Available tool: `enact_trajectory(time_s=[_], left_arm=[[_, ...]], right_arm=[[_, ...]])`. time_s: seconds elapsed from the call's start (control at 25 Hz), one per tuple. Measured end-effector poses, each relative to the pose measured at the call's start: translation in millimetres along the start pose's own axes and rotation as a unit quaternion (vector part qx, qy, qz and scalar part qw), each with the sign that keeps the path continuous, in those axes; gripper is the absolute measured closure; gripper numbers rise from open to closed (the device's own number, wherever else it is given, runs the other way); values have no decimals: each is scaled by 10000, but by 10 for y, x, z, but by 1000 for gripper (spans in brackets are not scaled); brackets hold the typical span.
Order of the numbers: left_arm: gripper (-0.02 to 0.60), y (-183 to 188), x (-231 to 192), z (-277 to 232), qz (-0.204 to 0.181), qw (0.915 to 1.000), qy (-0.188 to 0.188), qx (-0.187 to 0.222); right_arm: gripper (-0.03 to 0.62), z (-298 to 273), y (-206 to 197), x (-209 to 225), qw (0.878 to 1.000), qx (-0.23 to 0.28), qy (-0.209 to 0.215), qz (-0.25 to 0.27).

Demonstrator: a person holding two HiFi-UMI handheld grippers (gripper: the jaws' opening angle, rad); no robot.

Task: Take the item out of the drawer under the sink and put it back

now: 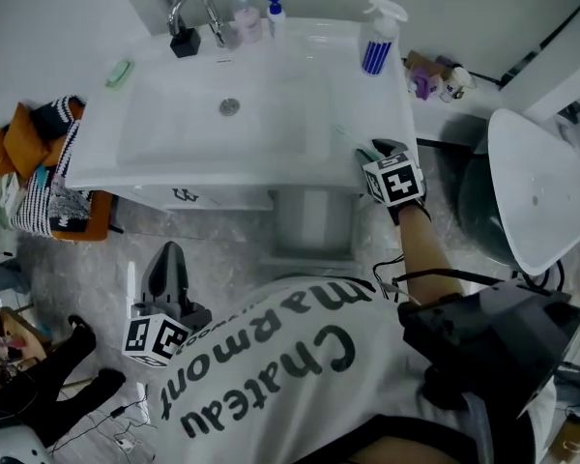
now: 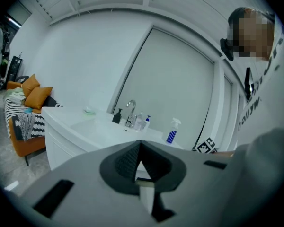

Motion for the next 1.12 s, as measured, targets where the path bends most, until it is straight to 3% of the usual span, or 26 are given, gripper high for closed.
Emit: enact_trajectory(time_s=[0.12,0.2,0.28,0.44,0.68,0.88,1.12], left_arm=[[575,-26,-19,57,18,10000,1,10],[575,-46,-31,94,22,10000,-28,32],[575,-61,-35,127,13,9999,-107,65],[575,-43,-42,222,-34,9994,-318,128],[575,-25,-163,474,-91,9976,-677,129],[575,-5,-285,773,-220,9940,-1068,120],[575,-131,-447,1124,-174,9903,-1377,31]], right_arm=[[419,179,194,-11,9968,679,108,-395],[547,362,355,-65,9886,1279,294,-744],[581,561,479,-156,9780,1726,544,-1034],[583,979,606,-410,9631,2200,958,-1221],[583,1539,484,-892,9545,2523,1089,-1161],[583,1885,141,-1277,9591,2492,773,-1097],[583,2367,-294,-1616,9532,2636,504,-1393]])
Point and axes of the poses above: the fingertips, and each gripper's own axes: z backward along the fingers, x to its right, y out of its top, the point moved 5 cm from there along z, backward along the fingers, and after that the axes turned 14 degrees about -z, right-handed, at the moved point
